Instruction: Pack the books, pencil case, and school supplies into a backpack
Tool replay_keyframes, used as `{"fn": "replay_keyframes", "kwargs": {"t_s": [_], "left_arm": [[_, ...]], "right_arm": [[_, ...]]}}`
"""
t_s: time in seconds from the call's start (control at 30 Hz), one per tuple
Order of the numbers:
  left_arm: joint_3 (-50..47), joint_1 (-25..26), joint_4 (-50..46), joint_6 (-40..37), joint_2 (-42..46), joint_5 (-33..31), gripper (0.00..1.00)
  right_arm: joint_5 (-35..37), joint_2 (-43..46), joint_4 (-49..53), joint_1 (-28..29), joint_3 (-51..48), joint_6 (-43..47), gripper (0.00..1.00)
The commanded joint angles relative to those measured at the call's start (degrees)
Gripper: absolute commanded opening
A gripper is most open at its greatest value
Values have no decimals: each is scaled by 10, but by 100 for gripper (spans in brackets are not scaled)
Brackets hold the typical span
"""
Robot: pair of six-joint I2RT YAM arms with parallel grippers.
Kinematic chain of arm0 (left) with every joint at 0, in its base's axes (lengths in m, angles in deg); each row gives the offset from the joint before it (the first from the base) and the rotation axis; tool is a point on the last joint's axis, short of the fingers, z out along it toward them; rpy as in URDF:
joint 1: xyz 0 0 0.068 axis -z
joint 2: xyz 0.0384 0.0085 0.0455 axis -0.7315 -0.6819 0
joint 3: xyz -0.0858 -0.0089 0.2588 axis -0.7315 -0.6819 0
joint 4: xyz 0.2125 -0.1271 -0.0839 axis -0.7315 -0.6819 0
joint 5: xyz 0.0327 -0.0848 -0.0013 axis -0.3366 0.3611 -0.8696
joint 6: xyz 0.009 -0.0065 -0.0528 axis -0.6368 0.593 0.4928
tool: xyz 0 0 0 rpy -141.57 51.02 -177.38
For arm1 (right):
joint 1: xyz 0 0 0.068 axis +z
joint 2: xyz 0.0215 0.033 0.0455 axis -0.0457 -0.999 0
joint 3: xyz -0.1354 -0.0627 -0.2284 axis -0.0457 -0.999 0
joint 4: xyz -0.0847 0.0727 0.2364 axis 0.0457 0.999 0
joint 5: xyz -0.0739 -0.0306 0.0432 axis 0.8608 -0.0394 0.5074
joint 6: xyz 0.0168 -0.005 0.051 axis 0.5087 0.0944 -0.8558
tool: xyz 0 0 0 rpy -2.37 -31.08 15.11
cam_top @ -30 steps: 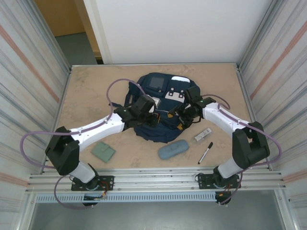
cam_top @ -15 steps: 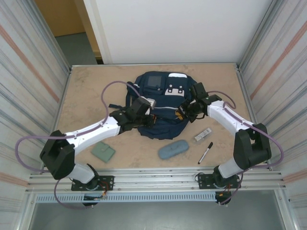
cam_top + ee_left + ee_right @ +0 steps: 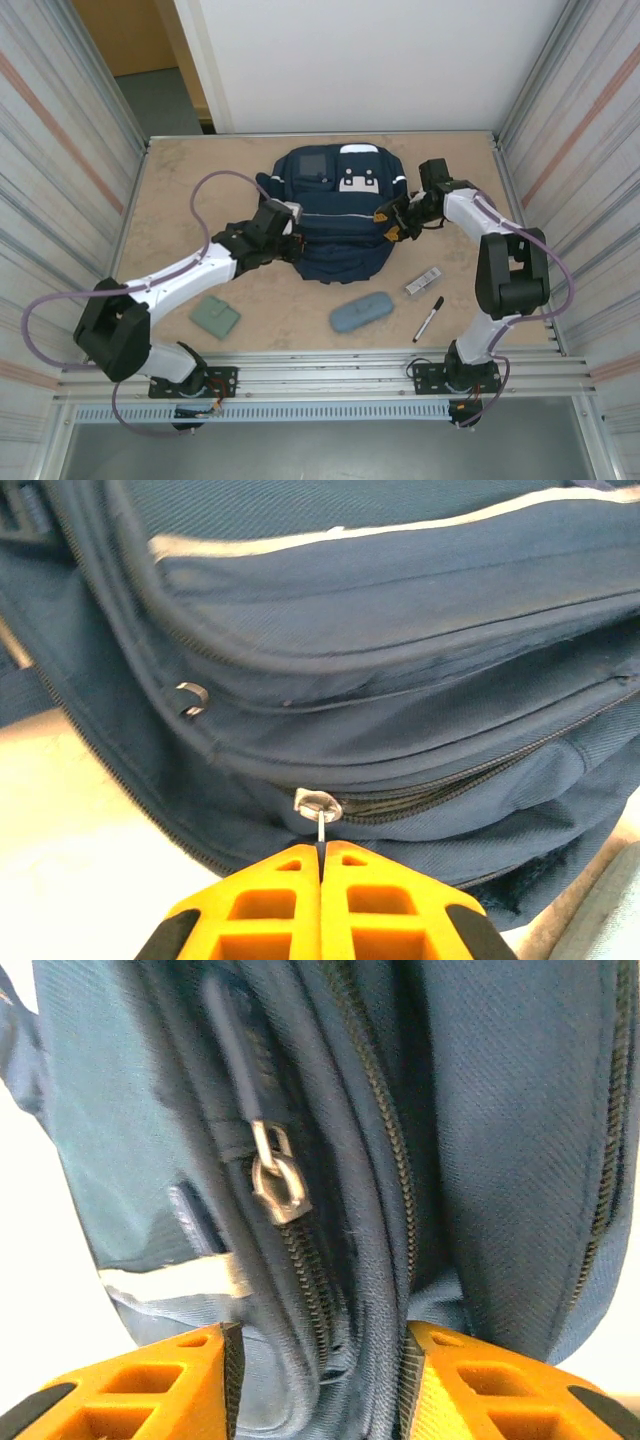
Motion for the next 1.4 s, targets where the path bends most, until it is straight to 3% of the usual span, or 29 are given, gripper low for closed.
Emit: {"fn": "replay_keyframes", "kwargs": {"t_s": [0.0,0.13,0.23,0.47,0.6,0.67,0.8,0.87,1.13,1.23,1.37], "left_arm": [[64,17,-27,-29,-24,27,0],[84,21,0,-15,-25,59,0],[107,30,-2,-15,-35,65,0],[127,48,-3,-15,-59,72,0],[114,50,7,-12,-51,72,0],[106,50,11,-10,-46,67,0],[83,42,15,-7,-35,43,0],[68,28,14,-5,-29,41,0],[-31,-83,16,26,9,2,0],[-18,-127,-18,49,-9,-31,0],[21,-194,-21,47,-74,-9,0]], "right_arm": [[64,44,38,12,5,10,52],[82,125,38,49,-45,-106,63],[145,171,40,103,-57,-180,73],[150,135,2,147,-45,-247,70],[183,95,-15,160,-26,-244,61],[189,73,-23,160,-10,-226,47],[190,56,-31,161,12,-199,9],[192,66,-32,160,13,-190,0],[179,131,-4,143,31,-137,0],[158,134,5,143,50,-105,0],[144,127,1,160,71,-70,0]]}}
